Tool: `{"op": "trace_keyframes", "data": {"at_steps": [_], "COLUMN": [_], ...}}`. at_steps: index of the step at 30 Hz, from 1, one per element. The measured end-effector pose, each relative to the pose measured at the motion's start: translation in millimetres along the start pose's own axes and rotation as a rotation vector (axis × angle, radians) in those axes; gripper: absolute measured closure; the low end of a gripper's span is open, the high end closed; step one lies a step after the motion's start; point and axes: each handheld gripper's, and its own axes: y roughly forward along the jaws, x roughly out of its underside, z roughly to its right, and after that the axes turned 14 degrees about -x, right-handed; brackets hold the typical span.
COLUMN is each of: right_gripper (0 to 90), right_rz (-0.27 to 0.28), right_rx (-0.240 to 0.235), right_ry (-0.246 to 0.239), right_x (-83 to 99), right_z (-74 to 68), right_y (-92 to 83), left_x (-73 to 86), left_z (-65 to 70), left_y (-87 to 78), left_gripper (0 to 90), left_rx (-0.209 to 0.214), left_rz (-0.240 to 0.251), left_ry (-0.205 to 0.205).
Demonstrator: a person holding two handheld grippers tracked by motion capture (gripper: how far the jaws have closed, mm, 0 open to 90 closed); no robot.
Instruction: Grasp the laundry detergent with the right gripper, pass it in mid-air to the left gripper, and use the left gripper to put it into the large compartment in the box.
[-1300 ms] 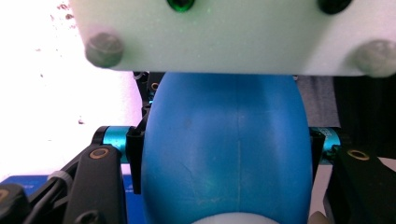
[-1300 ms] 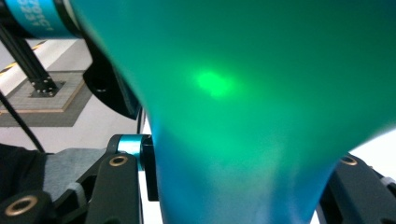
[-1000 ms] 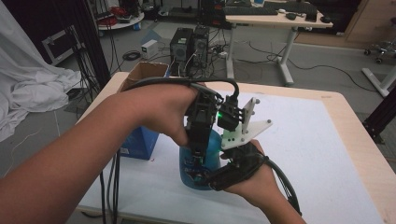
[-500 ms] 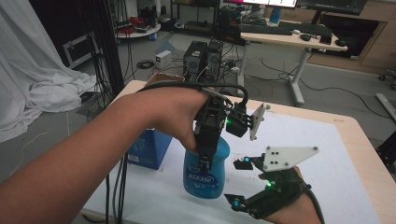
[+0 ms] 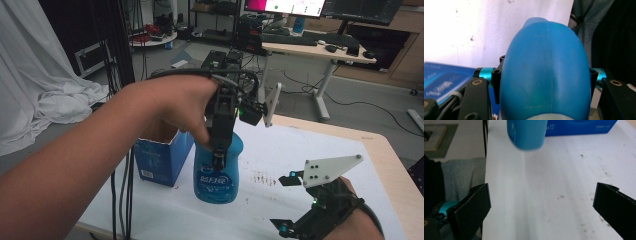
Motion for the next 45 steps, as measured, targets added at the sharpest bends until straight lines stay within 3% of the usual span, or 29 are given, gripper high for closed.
{"op": "trace_keyframes", "data": {"at_steps": [4,8,10,13,14,16,18,25,29,38,45], "right_gripper": [0.5,0.6,0.6,0.6,0.6,0.6,0.6,0.6,0.6,0.6,0.6], "right_rz": [-0.074,-0.118,-0.134,-0.145,-0.147,-0.159,-0.166,-0.181,-0.187,-0.198,-0.205], "right_rx": [0.017,0.032,0.037,0.047,0.047,0.050,0.049,0.044,0.042,0.040,0.037], "right_ry": [-0.003,-0.004,0.000,0.001,0.004,0.006,0.006,0.013,0.017,0.032,0.038], "right_x": [-5.1,-8.0,-8.3,-7.7,-7.4,-6.5,-5.9,-5.6,-4.0,-1.1,0.3], "right_z": [0.0,0.4,0.6,0.6,0.5,0.5,0.3,0.6,1.7,3.3,4.6], "right_y": [-9.5,-19.1,-23.3,-26.4,-26.5,-25.9,-24.2,-22.5,-22.5,-21.2,-21.1], "left_x": [8.1,18.8,26.3,36.3,40.8,47.1,55.6,81.3,96.7,113.4,122.4], "left_z": [-13.5,-27.7,-37.5,-48.2,-53.1,-59.3,-67.1,-88.1,-100.4,-119.5,-128.9], "left_y": [-14.8,-32.9,-42.6,-53.5,-57.8,-63.4,-69.2,-80.7,-80.4,-65.9,-31.8], "left_gripper": [39.9,39.8,39.9,39.9,39.8,39.8,39.8,39.8,39.8,39.7,39.7], "left_rx": [0.006,-0.003,0.000,-0.010,-0.017,-0.033,-0.049,-0.083,-0.093,-0.161,-0.123], "left_rz": [-0.012,-0.019,-0.031,-0.038,-0.045,-0.055,-0.071,-0.155,-0.169,-0.227,-0.262], "left_ry": [-0.089,-0.213,-0.303,-0.416,-0.474,-0.532,-0.630,-0.843,-0.957,-1.066,-1.082]}}
